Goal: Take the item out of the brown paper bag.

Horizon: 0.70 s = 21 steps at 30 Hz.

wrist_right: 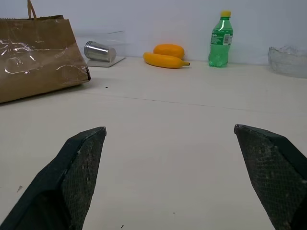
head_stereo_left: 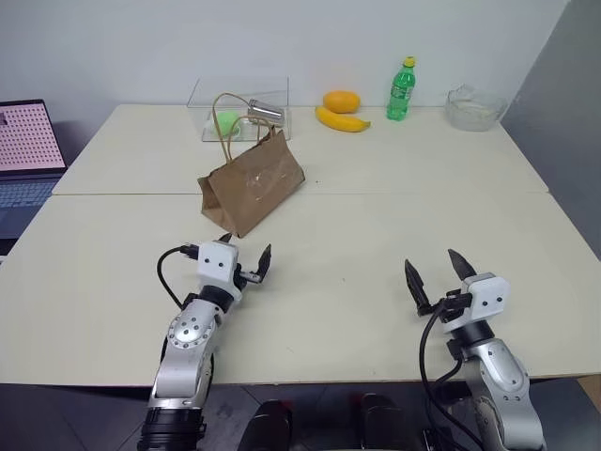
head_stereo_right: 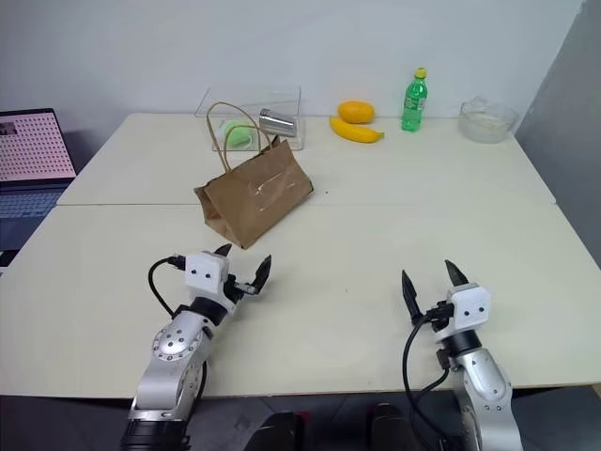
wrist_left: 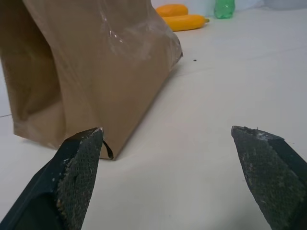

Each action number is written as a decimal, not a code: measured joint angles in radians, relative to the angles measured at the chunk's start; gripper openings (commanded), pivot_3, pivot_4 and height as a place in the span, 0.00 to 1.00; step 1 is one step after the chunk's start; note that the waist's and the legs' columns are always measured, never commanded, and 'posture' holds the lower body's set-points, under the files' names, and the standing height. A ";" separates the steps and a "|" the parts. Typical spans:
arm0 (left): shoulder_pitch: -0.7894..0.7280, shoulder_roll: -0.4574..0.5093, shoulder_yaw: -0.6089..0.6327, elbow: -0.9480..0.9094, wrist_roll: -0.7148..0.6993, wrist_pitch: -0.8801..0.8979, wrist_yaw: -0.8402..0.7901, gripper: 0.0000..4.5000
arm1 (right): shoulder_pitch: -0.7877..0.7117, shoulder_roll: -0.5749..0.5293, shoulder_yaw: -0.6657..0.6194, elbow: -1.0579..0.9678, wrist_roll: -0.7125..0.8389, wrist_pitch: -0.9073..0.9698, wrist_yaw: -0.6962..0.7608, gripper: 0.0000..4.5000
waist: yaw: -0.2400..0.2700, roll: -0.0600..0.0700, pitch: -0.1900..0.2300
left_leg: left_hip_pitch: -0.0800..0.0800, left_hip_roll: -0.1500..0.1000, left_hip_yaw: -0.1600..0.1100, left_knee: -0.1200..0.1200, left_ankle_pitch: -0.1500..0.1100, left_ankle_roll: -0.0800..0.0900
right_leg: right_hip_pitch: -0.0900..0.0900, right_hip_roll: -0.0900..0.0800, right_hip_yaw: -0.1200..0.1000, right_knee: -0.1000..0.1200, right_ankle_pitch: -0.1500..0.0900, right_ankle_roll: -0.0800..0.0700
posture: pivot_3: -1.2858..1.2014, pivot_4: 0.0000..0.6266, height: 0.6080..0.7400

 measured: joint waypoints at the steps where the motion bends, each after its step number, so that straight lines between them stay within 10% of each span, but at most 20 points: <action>1: 0.000 0.000 -0.002 0.000 -0.003 0.004 -0.004 1.00 | 0.000 0.000 0.000 0.000 0.000 0.003 0.000 1.00 | 0.000 0.000 0.000 | 0.000 0.000 0.000 0.000 0.000 0.000 | 0.000 0.000 0.000 0.000 0.000 0.000 | 0.52 0.24 1.00; 21: -0.243 0.173 0.142 -0.107 -0.272 0.203 -0.133 1.00 | -0.218 -0.126 0.088 -0.214 0.167 0.309 0.122 1.00 | -0.002 0.000 0.001 | -0.001 0.000 -0.001 0.000 0.000 0.000 | -0.001 0.000 -0.001 -0.001 0.000 0.000 | 0.52 0.24 1.00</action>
